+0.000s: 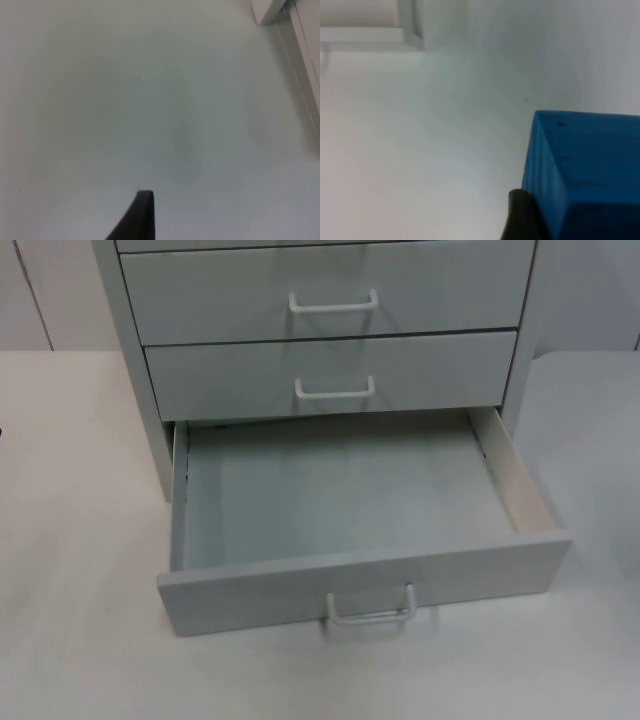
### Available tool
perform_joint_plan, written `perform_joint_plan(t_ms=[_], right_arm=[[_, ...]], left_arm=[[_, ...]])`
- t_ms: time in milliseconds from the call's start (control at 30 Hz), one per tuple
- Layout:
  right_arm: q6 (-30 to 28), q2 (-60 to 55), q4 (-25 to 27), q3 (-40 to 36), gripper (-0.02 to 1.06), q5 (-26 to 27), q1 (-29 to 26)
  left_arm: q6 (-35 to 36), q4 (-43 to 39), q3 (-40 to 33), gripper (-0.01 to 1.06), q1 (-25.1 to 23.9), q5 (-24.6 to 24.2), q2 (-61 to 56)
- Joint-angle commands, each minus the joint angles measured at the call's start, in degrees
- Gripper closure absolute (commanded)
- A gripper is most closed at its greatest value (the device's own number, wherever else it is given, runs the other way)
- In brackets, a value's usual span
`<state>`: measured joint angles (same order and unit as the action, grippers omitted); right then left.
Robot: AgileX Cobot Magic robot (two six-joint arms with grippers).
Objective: Open the drawer with the left hand, place the block into the drawer with the right hand, then close the drawer with the left hand.
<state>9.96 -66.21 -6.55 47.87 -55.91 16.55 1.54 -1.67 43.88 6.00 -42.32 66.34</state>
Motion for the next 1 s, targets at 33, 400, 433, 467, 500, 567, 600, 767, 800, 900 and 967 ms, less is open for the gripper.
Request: perform_joint_plan(t_ms=[33, 400, 433, 467, 500, 567, 600, 767, 800, 900, 967], right_arm=[[7.7, -2.7, -4.6, 0.3, 1.05, 2.7, 6.7], [24.6, -20.0, -14.7, 4.9, 1.05, 18.1, 24.1], [26.2, -22.2, -16.5, 6.7, 1.05, 18.5, 25.2], [27.7, -24.0, -18.3, 8.3, 1.05, 19.1, 26.2], [27.7, -24.0, -18.3, 8.3, 1.05, 19.1, 26.2], [29.0, -28.3, -19.8, 12.2, 1.05, 21.3, 27.2], [29.7, -30.4, -20.4, 13.9, 1.05, 22.9, 27.3], [31.0, -37.9, -20.3, 19.1, 1.05, 26.5, 27.3], [31.0, -39.5, -20.3, 20.4, 1.05, 26.6, 27.3], [31.0, -42.8, -20.3, 22.7, 1.05, 26.7, 27.3], [31.0, -45.2, -20.1, 24.1, 1.05, 27.8, 27.3]], left_arm=[[0.0, -0.2, -0.2, 0.00, -0.1, 0.7, -0.4], [0.0, -0.2, -0.2, 0.00, -0.1, 0.7, -0.4], [0.0, -0.2, -0.2, 0.00, -0.1, 0.7, -0.4], [0.0, -0.2, -0.2, 0.00, -0.1, 0.7, -0.4], [0.0, -0.2, -0.2, 0.00, -0.1, 0.7, -0.4], [0.0, -0.2, -0.2, 0.00, -0.1, 0.7, -0.4], [0.0, -0.2, -0.2, 0.00, -0.1, 0.7, -0.4], [0.0, -0.2, -0.2, 0.00, -0.1, 0.7, -0.4], [0.0, -0.2, -0.2, 0.00, -0.1, 0.7, -0.4], [0.0, -0.2, -0.2, 0.00, -0.1, 0.7, -0.4], [0.0, -0.3, -0.2, 0.00, -0.1, 0.7, -0.4]])
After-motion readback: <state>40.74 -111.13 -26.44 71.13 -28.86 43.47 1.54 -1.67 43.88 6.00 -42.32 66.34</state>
